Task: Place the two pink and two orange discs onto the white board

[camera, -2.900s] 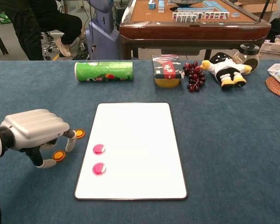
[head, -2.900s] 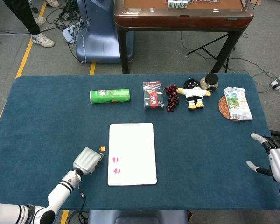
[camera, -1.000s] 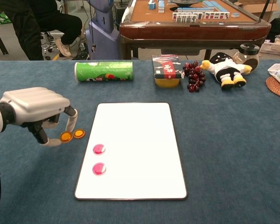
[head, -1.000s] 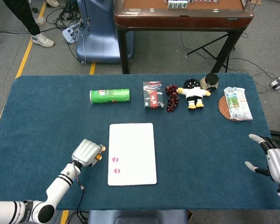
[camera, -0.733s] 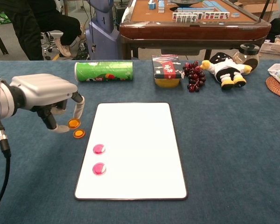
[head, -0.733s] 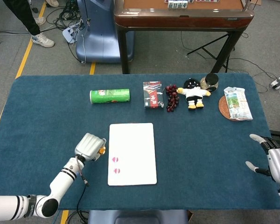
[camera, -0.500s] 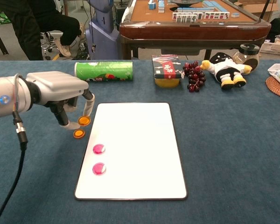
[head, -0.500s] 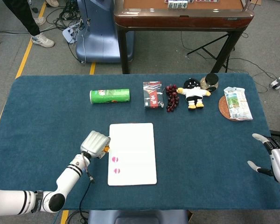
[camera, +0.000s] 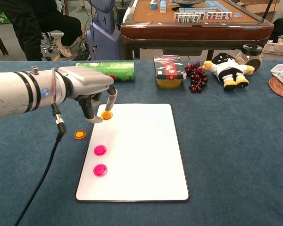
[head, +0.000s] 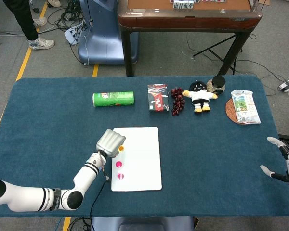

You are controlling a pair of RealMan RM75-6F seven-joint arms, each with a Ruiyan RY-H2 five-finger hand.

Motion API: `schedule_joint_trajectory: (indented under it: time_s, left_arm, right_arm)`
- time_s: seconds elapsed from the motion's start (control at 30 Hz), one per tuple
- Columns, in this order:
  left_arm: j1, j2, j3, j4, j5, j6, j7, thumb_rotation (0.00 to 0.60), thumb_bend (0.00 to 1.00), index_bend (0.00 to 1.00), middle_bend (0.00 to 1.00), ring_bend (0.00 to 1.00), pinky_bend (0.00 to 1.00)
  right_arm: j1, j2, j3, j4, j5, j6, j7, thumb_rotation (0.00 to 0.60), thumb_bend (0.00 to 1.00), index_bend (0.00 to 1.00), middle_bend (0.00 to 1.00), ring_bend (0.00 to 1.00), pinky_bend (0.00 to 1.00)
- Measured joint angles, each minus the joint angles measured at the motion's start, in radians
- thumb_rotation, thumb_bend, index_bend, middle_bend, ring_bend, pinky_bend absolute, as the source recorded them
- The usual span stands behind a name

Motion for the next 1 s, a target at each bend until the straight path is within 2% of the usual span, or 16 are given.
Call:
schedule_joint_trajectory:
  time_s: [0.3,0.7,0.8,0.93,1.0]
  left_arm:
    - [-0.065,-0.068,-0.014,0.083,-0.049,-0.017,0.009,0.600,0.32,0.62,1.00,1.00,1.00]
    - [-0.117,-0.155,-0.028,0.173,-0.051,-0.032,-0.021,0.600,0.32,0.61,1.00,1.00,1.00]
    - [-0.123,-0.162,-0.027,0.184,-0.056,-0.031,-0.024,0.600,0.32,0.55,1.00,1.00,1.00]
    - [-0.125,-0.164,-0.021,0.189,-0.059,-0.029,-0.029,0.600,0.32,0.33,1.00,1.00,1.00]
    - [-0.125,-0.164,-0.017,0.189,-0.058,-0.025,-0.031,0.600,0.31,0.28,1.00,1.00,1.00]
  right_arm:
    - [-0.008,0.008,0.004,0.008,0.003,0.009,0.035,0.600,0.00,0.22,0.28,0.22,0.41]
    - [-0.017,0.015,0.008,0.023,0.003,0.020,0.076,0.600,0.00,0.22,0.28,0.22,0.41]
    - [-0.017,0.016,0.009,0.024,0.004,0.019,0.080,0.600,0.00,0.22,0.28,0.22,0.41]
    - [-0.016,0.016,0.009,0.025,0.003,0.016,0.080,0.600,0.00,0.22,0.28,0.22,0.41]
    - [-0.016,0.015,0.009,0.025,0.003,0.016,0.079,0.600,0.00,0.22,0.28,0.22,0.41]
